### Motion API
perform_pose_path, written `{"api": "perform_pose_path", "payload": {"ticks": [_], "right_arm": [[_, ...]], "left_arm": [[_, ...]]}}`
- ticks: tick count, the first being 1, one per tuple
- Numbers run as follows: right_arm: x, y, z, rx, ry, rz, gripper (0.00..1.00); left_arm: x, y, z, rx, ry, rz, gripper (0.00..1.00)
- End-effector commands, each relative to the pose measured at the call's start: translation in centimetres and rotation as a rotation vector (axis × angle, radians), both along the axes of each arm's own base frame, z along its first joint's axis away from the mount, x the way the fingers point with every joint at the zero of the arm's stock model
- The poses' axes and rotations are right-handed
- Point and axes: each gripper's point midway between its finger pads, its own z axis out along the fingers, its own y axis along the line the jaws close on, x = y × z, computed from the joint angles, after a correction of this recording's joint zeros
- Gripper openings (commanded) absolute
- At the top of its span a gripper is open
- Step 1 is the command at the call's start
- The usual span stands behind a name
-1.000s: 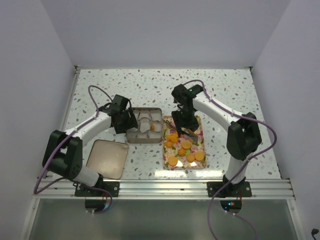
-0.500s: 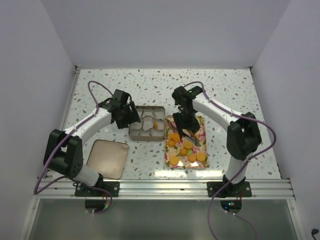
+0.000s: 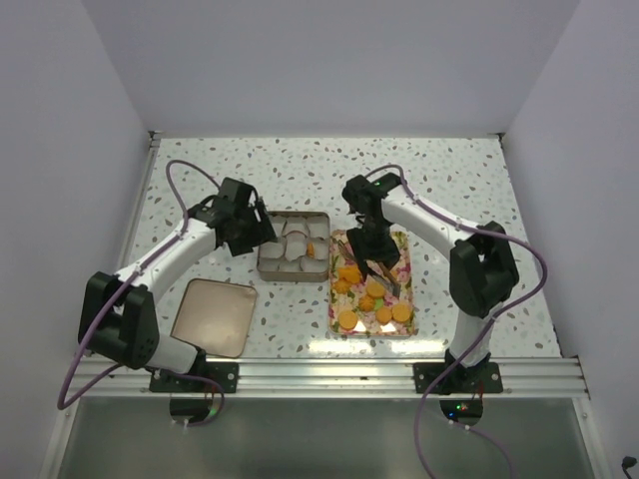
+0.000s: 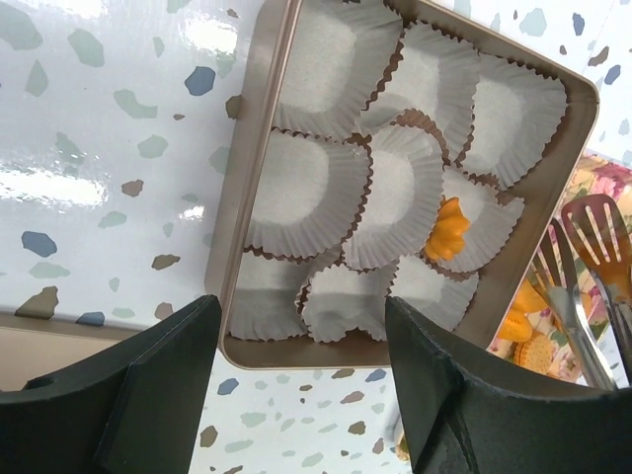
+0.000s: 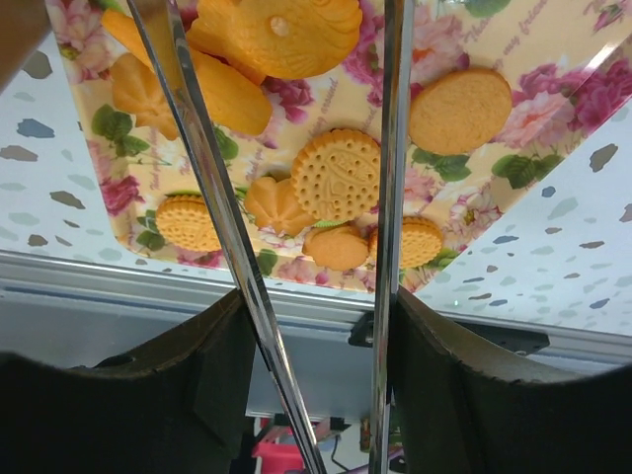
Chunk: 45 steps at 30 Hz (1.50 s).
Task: Pack the cookies
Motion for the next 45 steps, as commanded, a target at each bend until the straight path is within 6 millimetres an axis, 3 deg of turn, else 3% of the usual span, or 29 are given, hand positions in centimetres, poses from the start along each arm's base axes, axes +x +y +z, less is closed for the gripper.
{"api": "perform_pose_path", "payload": {"ticks": [1, 8, 17, 25, 35, 40, 45], "right_arm": [[-0.4, -0.6, 0.3, -0.059, 0.021, 0.04, 0.55], [-0.9, -0.5, 0.5, -0.075, 0.045, 0.062, 0.55], [-0.1, 0.2, 2.6, -0.052, 0.01, 0.05, 0.56], [-1.2, -0.7, 1.9, -0.096, 0.077, 0.075, 0.56], [-2.0, -1.4, 1.7, -0.119, 0.113, 0.091, 0.42], [-1.0, -1.9, 2.8, -0.152, 0.068, 0.103, 0.41], [1.3, -0.9, 5.7, -0.139, -0.019, 0.091, 0.41]], "left_arm": [[0.5, 0.7, 1.9, 0.011, -0.065, 0.018, 0.73], [0.2, 0.9, 1.6, 0.01, -0.073, 0.022, 0.73], [0.2, 1.1, 1.3, 0.025, -0.082, 0.013, 0.73], [0.3, 1.5, 1.0, 0.029, -0.078, 0.01, 0.73], [0.1, 2.0, 0.4, 0.023, -0.069, 0.013, 0.73], [0.1, 2.0, 0.6, 0.023, -0.067, 0.006, 0.73], [0.5, 2.2, 2.3, 0.037, -0.086, 0.001, 0.72]]}}
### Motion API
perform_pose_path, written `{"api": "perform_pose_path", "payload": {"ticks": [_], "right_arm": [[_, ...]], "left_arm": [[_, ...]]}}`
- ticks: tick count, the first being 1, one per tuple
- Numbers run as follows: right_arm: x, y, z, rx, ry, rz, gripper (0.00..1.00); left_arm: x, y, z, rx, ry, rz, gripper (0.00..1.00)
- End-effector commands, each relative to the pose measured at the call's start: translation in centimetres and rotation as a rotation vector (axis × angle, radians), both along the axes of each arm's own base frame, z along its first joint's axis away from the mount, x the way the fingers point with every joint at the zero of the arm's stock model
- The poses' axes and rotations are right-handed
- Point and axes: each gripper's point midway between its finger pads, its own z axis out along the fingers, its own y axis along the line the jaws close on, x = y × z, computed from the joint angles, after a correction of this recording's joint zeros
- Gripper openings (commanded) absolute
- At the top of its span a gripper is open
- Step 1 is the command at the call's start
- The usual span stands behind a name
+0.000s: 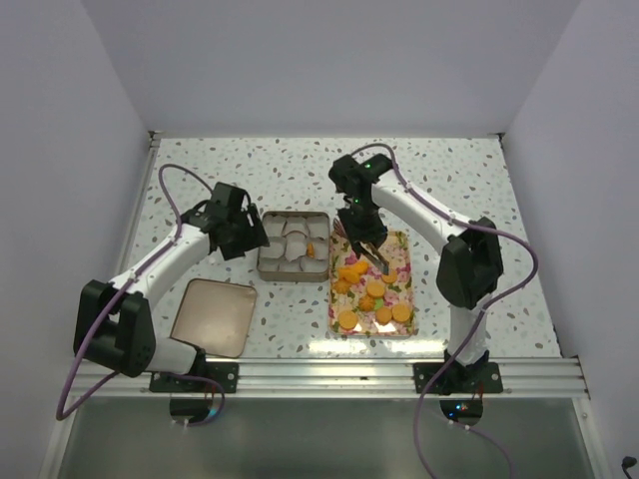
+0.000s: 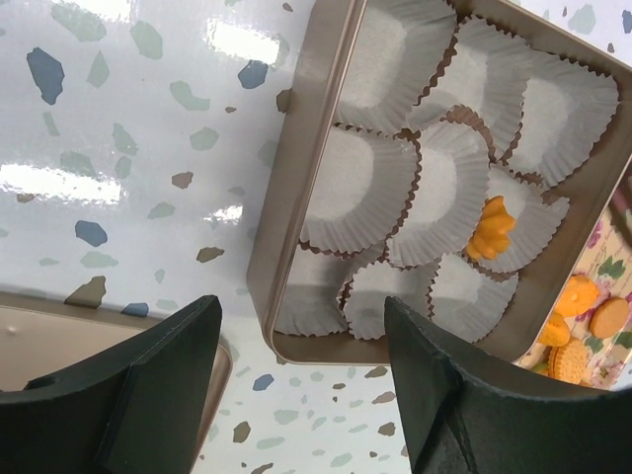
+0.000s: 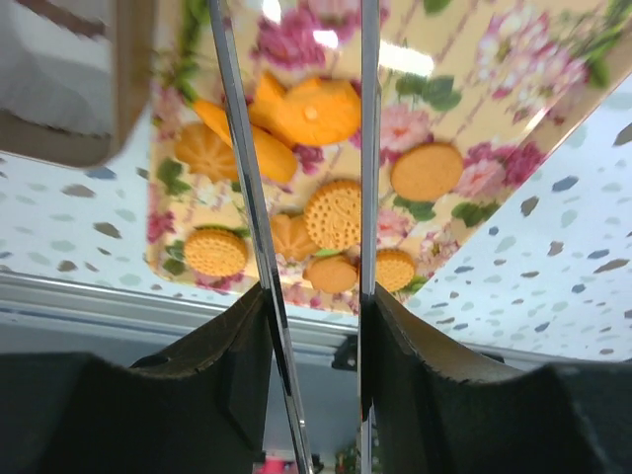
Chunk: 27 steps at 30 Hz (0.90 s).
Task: Pack the cookies
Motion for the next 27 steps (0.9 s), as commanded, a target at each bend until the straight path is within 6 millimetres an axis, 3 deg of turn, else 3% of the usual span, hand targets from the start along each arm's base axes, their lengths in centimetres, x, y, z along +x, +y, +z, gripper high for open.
{"api": "perform_pose_path", "payload": {"ticks": [1, 8, 15, 27], "right_arm": [[-0.8, -1.6, 4.7, -0.067, 0.011, -0.001, 0.41], [1.1, 1.9, 6.6, 0.063, -0.044, -0.03, 0.41], [0.3, 4.2, 5.5, 0.089, -0.012, 0.008, 0.41], [-1.2, 3.5, 1.7, 0.075, 0.038, -0.007, 0.44]], "left_arm": [[1.2, 0.2, 3.2, 0.004, -0.08, -0.017, 0.72], [1.0, 0.2, 4.9, -0.003, -0.096, -0.02, 0.72], [0.5, 0.4, 5.3, -0.001, -0.095, -0.022, 0.72], [-0.6, 0.8, 5.4, 0.002, -0.093, -0.02, 0.72]]}}
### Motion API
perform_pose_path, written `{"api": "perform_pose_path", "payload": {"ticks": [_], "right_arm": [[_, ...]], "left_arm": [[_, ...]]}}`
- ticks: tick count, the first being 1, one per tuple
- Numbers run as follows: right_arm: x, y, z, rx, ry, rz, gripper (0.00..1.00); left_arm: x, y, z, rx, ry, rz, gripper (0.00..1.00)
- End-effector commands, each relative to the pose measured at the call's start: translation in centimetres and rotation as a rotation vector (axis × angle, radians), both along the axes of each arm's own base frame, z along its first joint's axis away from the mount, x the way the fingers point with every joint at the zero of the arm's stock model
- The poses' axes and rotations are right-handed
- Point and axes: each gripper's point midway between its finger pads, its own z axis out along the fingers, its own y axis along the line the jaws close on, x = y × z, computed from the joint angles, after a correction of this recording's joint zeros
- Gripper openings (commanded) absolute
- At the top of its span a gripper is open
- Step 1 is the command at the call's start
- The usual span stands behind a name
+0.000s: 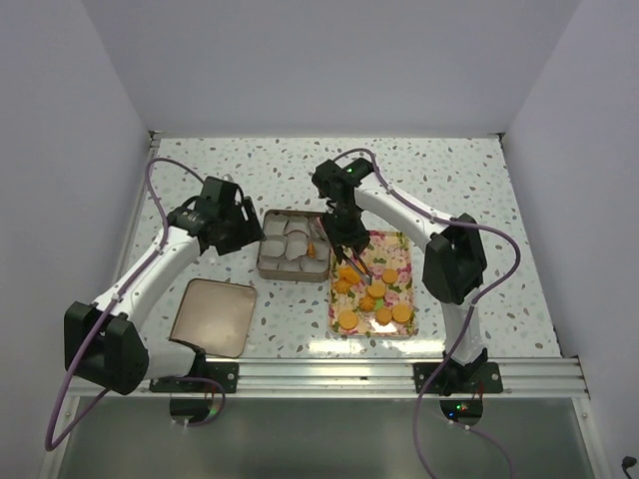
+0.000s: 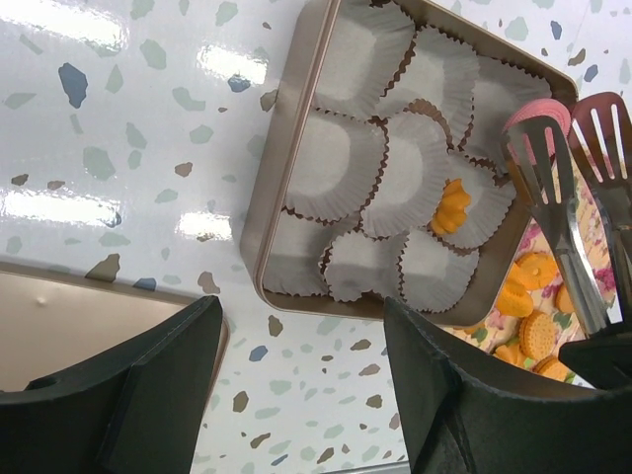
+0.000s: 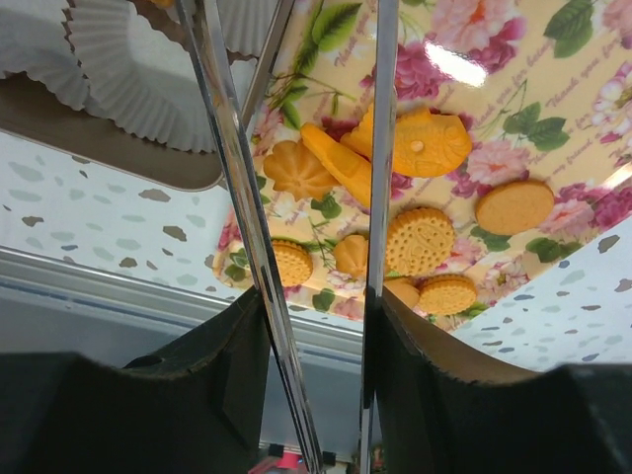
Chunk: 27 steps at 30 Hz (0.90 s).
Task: Pack the cookies
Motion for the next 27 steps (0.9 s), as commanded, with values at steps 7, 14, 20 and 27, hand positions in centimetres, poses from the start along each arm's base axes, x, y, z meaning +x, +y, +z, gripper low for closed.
{"api": "perform_pose_path", "payload": {"ticks": [7, 14, 20, 27], "right_arm": [[-0.8, -0.8, 2.3, -0.006, 0.007, -0.016, 0.48], [-0.3, -0.8, 3.2, -0.011, -0.018, -0.013, 0.57], [-0.6, -1.6, 4.9, -0.007, -0.047, -0.015, 0.57], [-3.9, -4.8, 6.8, 0.001, -0.056, -0.035, 0.58]], "left_arm": [[-0.2, 0.6, 1.4, 0.011, -0.037, -0.004, 0.72], [-0.4, 0.7, 1.4, 0.01, -0.031, -0.004, 0.71], [-0.7, 1.1, 1.8, 0.027, -0.036, -0.004, 0.71], [-0.8, 1.4, 2.4, 0.046, -0.043, -0.005, 0.71]]}}
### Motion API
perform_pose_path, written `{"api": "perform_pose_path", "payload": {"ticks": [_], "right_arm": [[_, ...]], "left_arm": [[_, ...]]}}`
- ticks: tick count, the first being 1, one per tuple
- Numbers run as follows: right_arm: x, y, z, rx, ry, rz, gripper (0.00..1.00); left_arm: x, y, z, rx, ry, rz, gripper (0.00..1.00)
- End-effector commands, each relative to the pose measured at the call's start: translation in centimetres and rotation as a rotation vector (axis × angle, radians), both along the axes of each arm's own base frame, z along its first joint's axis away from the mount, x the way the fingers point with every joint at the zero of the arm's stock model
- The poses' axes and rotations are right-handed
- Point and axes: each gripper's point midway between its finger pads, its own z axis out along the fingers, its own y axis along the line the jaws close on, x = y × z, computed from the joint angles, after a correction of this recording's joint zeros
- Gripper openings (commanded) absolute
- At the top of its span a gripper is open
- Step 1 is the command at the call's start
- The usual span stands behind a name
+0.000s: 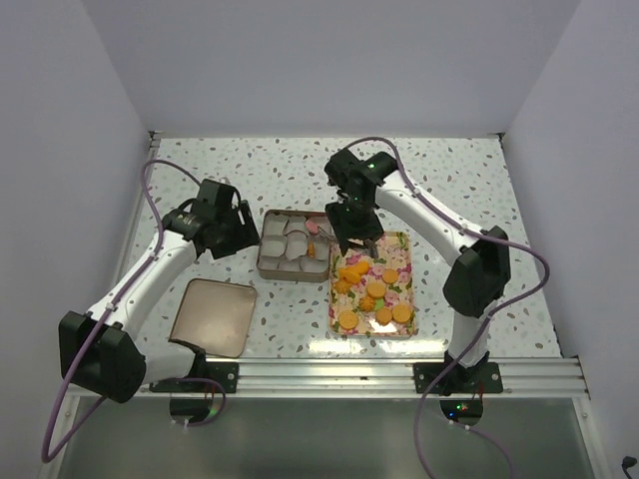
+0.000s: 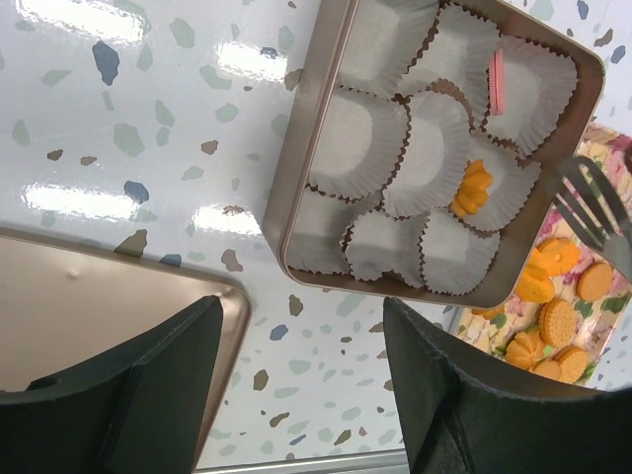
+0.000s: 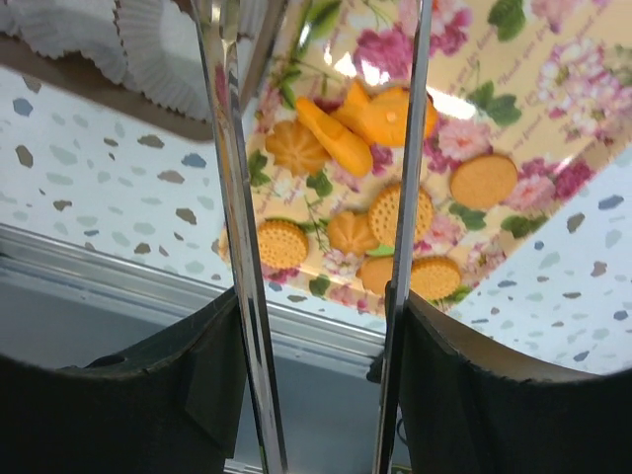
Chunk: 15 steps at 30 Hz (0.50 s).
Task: Pack the cookies
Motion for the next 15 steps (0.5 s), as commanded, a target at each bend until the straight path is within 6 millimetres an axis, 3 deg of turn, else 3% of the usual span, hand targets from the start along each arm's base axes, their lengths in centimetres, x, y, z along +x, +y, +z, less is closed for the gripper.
{"api": "perform_pose_path", "payload": {"ticks": [1, 6, 15], "right_arm": [[-4.8, -4.5, 3.7, -0.04, 0.031, -0.021, 0.58], [-8.6, -7.1, 2.9, -0.061, 0.083, -0.018, 0.58], [-12.7, -8.6, 1.6, -0.023, 0.171, -0.003, 0.57]], "left_arm": [[0.7, 0.5, 1.9, 0.015, -0.056, 0.0, 0.72], [0.8, 0.4, 1.9, 0.012, -0.055, 0.002, 0.71], [0.6, 0.3, 1.4, -0.002, -0.048, 0.014, 0.71]]}}
